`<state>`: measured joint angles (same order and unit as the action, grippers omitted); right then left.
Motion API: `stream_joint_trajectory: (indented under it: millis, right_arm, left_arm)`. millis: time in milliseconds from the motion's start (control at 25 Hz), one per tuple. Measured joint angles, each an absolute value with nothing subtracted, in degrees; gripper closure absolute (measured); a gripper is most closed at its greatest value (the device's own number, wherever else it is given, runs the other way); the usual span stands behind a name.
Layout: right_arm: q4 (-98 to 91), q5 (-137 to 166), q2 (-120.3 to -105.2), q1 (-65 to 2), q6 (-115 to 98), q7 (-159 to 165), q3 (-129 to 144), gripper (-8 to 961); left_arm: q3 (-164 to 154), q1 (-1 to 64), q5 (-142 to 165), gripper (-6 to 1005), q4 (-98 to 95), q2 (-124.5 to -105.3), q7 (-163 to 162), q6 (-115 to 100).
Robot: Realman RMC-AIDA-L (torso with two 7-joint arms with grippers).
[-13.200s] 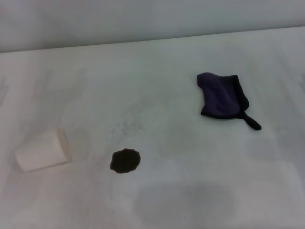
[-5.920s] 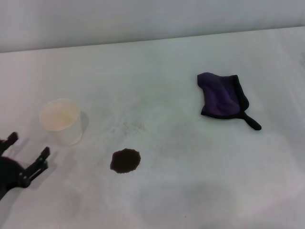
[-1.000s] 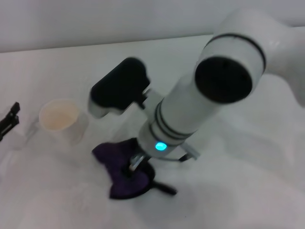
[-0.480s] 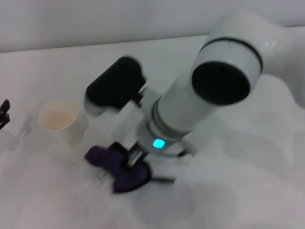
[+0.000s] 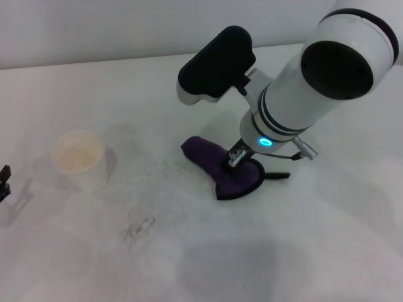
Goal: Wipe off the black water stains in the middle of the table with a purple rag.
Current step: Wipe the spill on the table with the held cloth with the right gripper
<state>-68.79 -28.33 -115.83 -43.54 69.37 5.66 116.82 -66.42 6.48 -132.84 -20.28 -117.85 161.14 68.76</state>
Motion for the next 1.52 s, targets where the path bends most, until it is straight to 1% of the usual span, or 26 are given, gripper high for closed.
stream_joint_trajectory:
  millis: [120,280,680,840,1160,1520]
  right_arm:
    - [-69.17,-31.63,-116.16,-44.02,68.96,5.31,119.21,858]
    - [-69.54,-39.94,-116.17,-45.97,65.37,5.33,124.20,858]
    - [-65.66,-61.54,-116.19,-54.46,55.74,4.17,137.33,858]
    - [-63.98,-62.80,-116.21,-56.48,52.99,3.93,139.06,861]
    - [-62.66,-48.41,-116.18,-53.80,59.34,4.52,129.13,857]
    - [-63.93,-28.09,-115.71,-46.36,68.95,3.94,113.73,853]
  left_arm:
    - [-66.12,6.27,-132.83,112,-19.99,-118.04,161.17,68.40]
    - [-66.08,6.80,-132.87,112,-19.98,-118.04,161.19,67.80]
    - [-66.01,8.41,-132.43,112,-19.98,-118.12,161.89,67.66]
    - [-66.00,8.38,-131.91,112,-19.98,-118.13,161.89,67.62]
    - [-66.01,7.65,-131.78,112,-19.77,-118.13,161.89,66.26]
    - [-63.94,8.06,-131.75,112,-19.77,-118.12,161.89,63.54]
